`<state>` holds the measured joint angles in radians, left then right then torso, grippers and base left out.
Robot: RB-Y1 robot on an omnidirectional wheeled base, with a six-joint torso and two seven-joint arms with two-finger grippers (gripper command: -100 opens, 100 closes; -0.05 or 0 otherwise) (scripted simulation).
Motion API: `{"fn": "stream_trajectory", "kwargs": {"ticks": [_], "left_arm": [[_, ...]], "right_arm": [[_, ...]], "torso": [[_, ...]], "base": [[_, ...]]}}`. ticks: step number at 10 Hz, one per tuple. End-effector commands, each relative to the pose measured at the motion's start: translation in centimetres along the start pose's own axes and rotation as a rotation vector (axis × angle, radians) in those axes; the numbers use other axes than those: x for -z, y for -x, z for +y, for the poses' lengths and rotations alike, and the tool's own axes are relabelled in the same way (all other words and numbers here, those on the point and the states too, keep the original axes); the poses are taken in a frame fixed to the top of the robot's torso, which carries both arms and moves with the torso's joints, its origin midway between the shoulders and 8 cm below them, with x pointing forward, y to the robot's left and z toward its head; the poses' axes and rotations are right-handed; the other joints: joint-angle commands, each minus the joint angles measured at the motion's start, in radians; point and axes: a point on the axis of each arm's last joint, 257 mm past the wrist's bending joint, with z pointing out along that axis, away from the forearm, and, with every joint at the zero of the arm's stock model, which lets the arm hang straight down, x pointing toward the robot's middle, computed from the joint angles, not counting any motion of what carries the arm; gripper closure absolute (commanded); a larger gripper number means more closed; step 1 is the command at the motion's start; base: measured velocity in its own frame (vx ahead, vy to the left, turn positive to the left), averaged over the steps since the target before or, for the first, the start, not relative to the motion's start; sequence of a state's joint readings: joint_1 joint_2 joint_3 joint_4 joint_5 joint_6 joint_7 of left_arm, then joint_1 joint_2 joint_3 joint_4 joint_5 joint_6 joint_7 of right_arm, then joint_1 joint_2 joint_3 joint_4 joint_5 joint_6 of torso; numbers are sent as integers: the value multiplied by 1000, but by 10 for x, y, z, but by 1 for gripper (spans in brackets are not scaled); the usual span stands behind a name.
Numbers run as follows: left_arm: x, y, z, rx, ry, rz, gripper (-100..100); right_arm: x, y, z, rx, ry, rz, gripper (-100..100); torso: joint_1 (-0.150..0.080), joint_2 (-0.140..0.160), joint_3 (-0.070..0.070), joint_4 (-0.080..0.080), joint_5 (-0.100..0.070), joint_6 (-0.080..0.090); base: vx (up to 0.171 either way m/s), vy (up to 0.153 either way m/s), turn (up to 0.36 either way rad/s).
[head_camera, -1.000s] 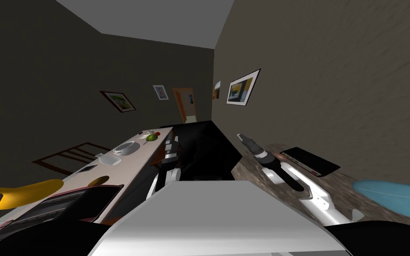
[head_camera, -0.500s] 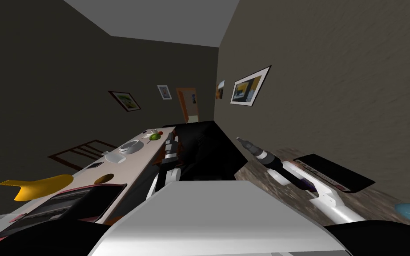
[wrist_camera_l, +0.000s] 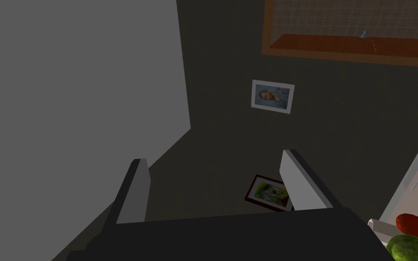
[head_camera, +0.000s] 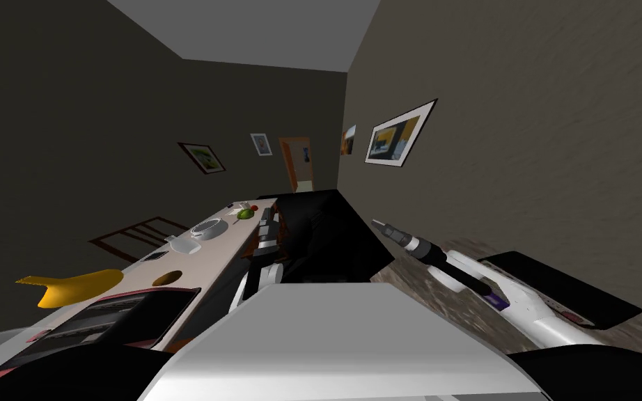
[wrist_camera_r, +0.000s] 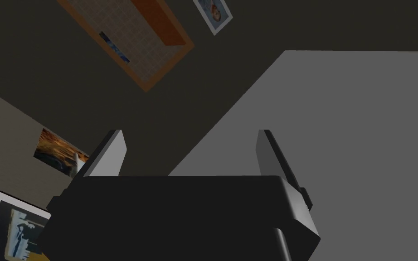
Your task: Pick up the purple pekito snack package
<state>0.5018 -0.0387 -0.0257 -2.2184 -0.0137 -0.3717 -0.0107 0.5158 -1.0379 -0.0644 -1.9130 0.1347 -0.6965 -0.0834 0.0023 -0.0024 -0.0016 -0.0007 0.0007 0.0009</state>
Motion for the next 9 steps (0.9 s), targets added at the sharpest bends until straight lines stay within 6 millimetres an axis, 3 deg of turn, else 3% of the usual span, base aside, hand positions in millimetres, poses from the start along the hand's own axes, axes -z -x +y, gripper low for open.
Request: {"fn": "stream_trajectory", "kwargs": {"ticks": [1, 3, 4, 5, 6, 7, 8, 9], "left_arm": [[0, 0, 0, 0, 0, 0, 0], [0, 0, 0, 0, 0, 0, 0], [0, 0, 0, 0, 0, 0, 0], [0, 0, 0, 0, 0, 0, 0], [0, 0, 0, 0, 0, 0, 0], [0, 0, 0, 0, 0, 0, 0], [0, 0, 0, 0, 0, 0, 0], [0, 0, 0, 0, 0, 0, 0]], "right_arm": [[13, -15, -22, 4, -51, 67, -100], [13, -15, -22, 25, -52, 100, -100], [27, -28, -41, 24, -100, 157, -100], [27, -27, -42, 39, -100, 179, -100], [44, -41, -60, 34, -150, 231, -100], [45, -39, -61, 53, -149, 259, -100], [61, -53, -75, 45, -192, 311, -100], [64, -50, -79, 62, -201, 336, -100]], "torso": [[0, 0, 0, 0, 0, 0], [-1, 0, 0, 0, 0, 0], [-1, 2, 1, 1, 0, 0], [-1, 2, 1, 1, 0, 0], [-1, 2, 1, 0, 0, 0], [-1, 1, 1, 0, 0, 0], [-2, 1, 1, 0, 0, 0], [-2, 0, 0, 0, -1, 0]], "base": [[78, 26, 70], [44, 9, 18], [37, 20, 62], [50, 14, 35], [67, 5, 61], [58, -1, 23], [64, -7, 27], [46, -5, 21]]}}
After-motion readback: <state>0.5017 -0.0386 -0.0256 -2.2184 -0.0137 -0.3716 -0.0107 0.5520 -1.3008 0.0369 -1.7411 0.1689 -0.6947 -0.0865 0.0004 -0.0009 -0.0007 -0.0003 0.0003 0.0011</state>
